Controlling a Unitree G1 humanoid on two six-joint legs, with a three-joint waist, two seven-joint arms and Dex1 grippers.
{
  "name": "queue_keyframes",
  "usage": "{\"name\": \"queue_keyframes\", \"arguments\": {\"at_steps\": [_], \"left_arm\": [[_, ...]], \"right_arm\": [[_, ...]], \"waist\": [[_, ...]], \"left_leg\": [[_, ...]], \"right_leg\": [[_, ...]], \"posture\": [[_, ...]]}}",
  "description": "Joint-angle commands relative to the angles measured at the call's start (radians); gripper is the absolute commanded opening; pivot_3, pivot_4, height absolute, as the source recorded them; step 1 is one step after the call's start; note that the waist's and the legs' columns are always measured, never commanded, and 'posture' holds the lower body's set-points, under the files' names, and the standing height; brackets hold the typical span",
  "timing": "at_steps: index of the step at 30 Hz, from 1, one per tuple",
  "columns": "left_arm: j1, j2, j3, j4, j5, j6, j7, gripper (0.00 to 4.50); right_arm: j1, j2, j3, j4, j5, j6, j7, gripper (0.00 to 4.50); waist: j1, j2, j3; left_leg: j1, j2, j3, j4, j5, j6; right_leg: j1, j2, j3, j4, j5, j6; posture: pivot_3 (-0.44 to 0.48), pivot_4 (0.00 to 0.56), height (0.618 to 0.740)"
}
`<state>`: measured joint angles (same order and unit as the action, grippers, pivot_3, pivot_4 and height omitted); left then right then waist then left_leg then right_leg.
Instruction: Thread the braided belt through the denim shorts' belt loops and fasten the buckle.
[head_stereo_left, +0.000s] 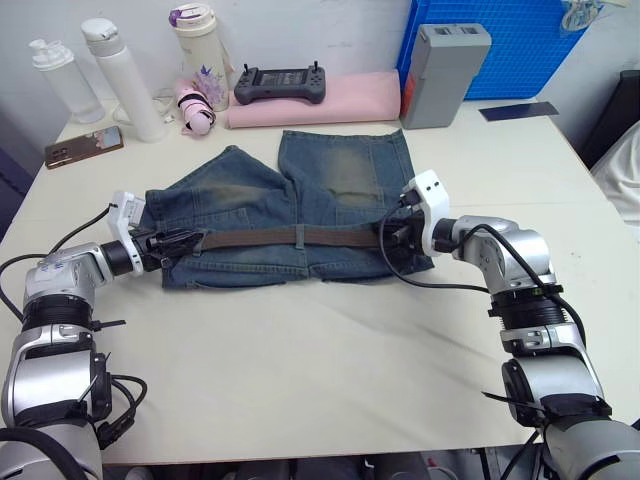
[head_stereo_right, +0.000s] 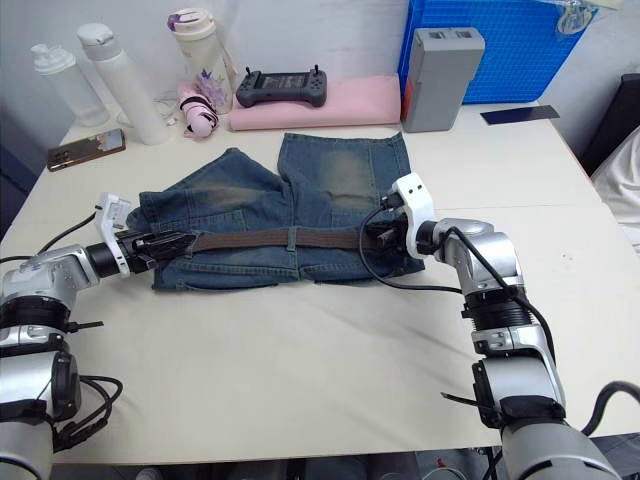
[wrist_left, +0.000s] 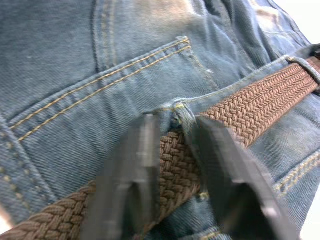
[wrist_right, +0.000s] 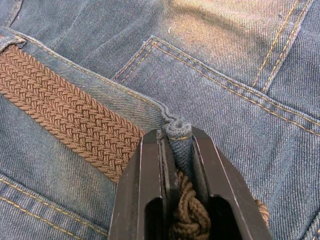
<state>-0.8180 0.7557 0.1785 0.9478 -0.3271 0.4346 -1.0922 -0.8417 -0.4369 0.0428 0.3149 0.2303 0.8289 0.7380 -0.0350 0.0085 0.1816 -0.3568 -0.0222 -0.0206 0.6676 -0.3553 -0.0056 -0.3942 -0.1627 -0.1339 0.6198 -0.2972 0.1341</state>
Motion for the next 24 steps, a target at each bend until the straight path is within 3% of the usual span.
{"name": "queue_keyframes", "arguments": {"at_steps": [1,10,13,19,24], "left_arm": [[-0.002,0.021,0.017,-0.043,-0.005,-0.011,-0.034,0.34],[-0.006,0.024,0.025,-0.058,0.001,-0.052,-0.042,0.34],[0.068,0.051,0.067,-0.262,-0.068,-0.010,-0.090,0.34],[0.427,0.083,0.205,-0.819,-0.172,0.061,-0.045,0.34],[0.790,0.045,0.268,-1.116,-0.011,-0.290,0.010,0.34]], "right_arm": [[-0.002,0.000,-0.010,-0.027,0.014,-0.007,-0.002,0.02],[-0.006,0.006,-0.020,-0.021,0.017,-0.021,-0.011,0.02],[0.027,-0.020,-0.071,-0.105,0.070,-0.044,0.031,0.02],[0.201,-0.124,-0.165,-0.409,0.259,-0.025,0.206,0.02],[0.384,-0.277,-0.173,-0.571,0.345,-0.046,0.370,0.02]], "waist": [[0.000,0.000,0.000],[0.000,0.000,0.000],[-0.001,0.000,0.000],[-0.002,0.000,0.000],[0.009,-0.001,0.001]], "left_leg": [[0.000,0.000,0.000,0.000,0.000,0.000],[0.000,0.000,0.000,0.000,0.000,0.000],[0.000,0.000,0.000,0.000,0.000,0.000],[-0.001,0.001,0.000,-0.001,-0.001,0.002],[0.001,0.001,0.003,0.000,-0.003,0.003]], "right_leg": [[0.000,0.000,0.000,0.000,0.000,0.000],[0.000,0.000,0.000,0.000,0.000,0.000],[0.000,0.000,0.001,0.001,0.000,0.000],[-0.002,0.000,0.003,0.000,0.000,0.000],[0.001,-0.001,0.004,-0.004,0.000,0.000]], "posture": [[0.000,0.150,0.739],[0.000,0.150,0.739],[0.000,0.150,0.739],[0.000,0.150,0.739],[0.000,0.150,0.739]]}}
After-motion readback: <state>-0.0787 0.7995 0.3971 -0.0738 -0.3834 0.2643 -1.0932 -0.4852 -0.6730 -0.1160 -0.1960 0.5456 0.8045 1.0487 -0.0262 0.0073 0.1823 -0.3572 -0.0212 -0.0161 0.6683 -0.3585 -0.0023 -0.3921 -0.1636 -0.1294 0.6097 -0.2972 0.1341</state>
